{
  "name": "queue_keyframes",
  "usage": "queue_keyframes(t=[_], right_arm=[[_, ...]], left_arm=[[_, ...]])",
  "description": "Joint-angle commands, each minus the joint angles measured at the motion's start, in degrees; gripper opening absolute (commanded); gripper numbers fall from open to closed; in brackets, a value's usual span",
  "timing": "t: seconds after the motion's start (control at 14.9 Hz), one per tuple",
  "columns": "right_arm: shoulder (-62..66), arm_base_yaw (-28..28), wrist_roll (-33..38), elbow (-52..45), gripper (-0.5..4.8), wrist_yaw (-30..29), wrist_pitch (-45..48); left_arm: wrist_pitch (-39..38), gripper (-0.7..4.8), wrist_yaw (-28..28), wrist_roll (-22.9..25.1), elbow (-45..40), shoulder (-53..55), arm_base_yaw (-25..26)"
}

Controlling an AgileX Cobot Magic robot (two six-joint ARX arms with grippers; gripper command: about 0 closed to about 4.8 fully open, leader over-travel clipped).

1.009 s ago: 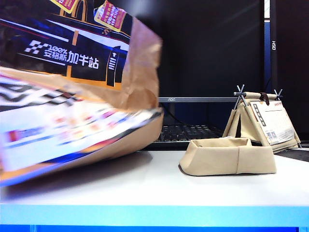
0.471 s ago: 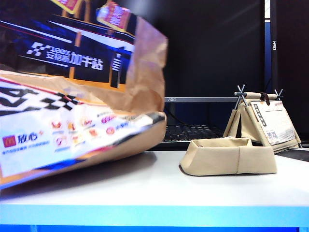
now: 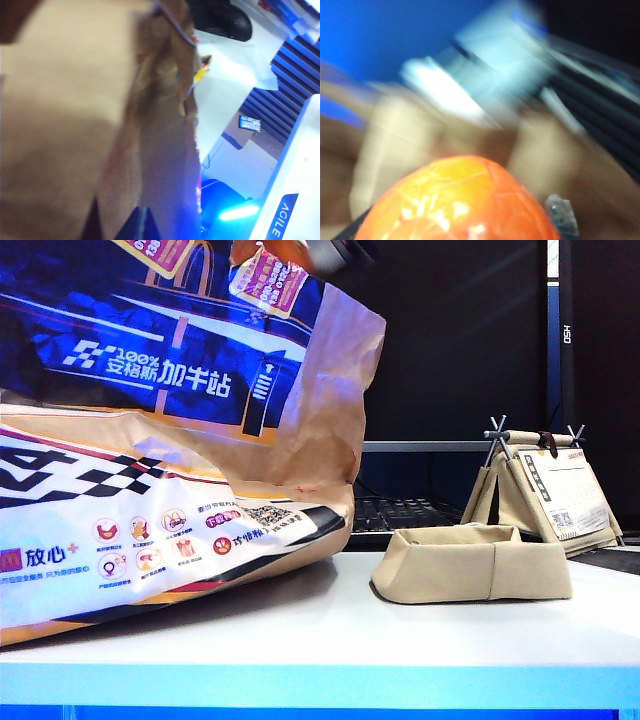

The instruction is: Open the paper bag and put two oranges into the paper bag.

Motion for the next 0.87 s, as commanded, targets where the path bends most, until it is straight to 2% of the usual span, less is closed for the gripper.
queue_keyframes(t=[0.07,0.2,0.27,0.4,0.47,0.54,0.61,0.67,0.87], right_arm=[[-0.28,0.33,-1.75,0.46,-0.04,1.16,0.17],[-0.26,0.52,-1.70,0.44,-0.04,0.72,1.27],[-0.26,0.55,-0.83,0.44,-0.04,-4.07,1.36],[-0.26,0.57,-0.72,0.46,0.05,-6.43,1.38],[-0.26,0.57,-0.61,0.44,0.80,-6.29,1.38],[-0.26,0.57,-0.07,0.46,2.39,-6.27,1.40],[-0.26,0.57,1.07,0.44,3.43,-6.19,1.73],[-0.26,0.57,1.07,0.46,3.43,-6.27,1.99],[-0.26,0.57,4.02,0.46,4.79,-5.88,3.76]], left_arm=[[0.13,-0.06,0.11,0.70,0.17,-0.09,0.13],[0.26,-0.06,0.28,0.87,0.17,-0.07,0.07],[0.33,-0.06,0.26,0.90,0.17,-0.04,0.11],[0.74,-0.06,0.28,0.90,0.17,0.02,0.11],[0.79,-0.06,0.28,0.90,0.17,0.02,0.11],[0.79,-0.06,0.26,0.90,0.17,0.02,0.11],[0.76,-0.06,0.26,0.90,0.17,0.02,0.11],[0.76,-0.06,0.26,0.87,0.17,0.02,0.11],[0.72,-0.06,0.28,0.87,0.17,0.02,0.11]])
